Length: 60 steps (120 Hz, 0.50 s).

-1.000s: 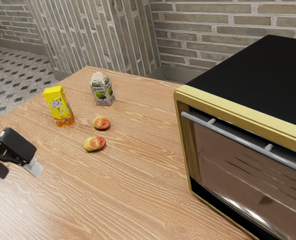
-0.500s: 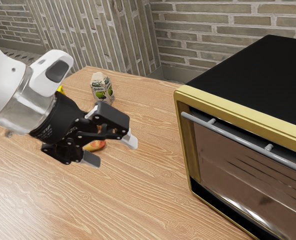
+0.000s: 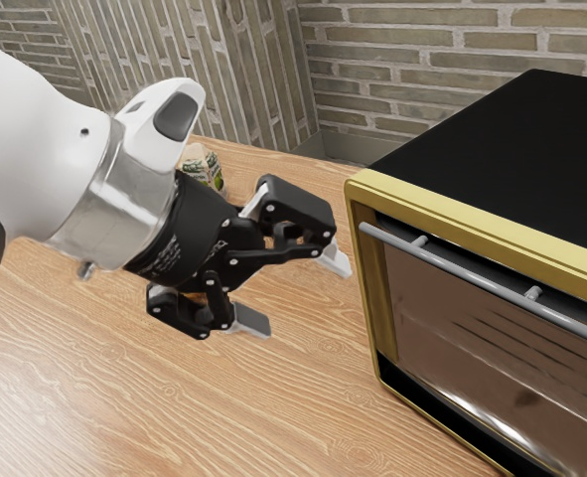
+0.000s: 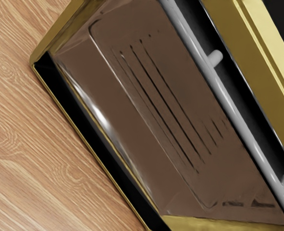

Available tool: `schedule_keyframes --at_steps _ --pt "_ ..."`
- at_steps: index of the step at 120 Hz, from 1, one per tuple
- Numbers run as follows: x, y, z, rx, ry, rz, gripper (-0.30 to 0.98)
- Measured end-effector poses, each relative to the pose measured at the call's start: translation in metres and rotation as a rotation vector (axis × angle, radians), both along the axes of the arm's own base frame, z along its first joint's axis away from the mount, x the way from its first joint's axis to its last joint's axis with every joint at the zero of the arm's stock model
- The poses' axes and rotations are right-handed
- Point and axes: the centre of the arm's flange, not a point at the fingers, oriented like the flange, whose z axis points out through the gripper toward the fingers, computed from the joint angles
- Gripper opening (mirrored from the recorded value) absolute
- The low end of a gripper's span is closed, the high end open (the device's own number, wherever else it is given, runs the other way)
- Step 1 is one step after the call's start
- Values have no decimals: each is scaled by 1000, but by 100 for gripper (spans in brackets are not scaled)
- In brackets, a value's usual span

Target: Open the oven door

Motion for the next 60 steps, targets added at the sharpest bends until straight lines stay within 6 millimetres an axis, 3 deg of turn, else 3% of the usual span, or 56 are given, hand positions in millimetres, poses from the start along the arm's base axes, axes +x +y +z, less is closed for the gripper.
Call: schedule_keyframes --at_steps 22,60 --pt "23 -16 -3 -34 22 66 68" --pt "52 -32 -35 -40 68 126 68"
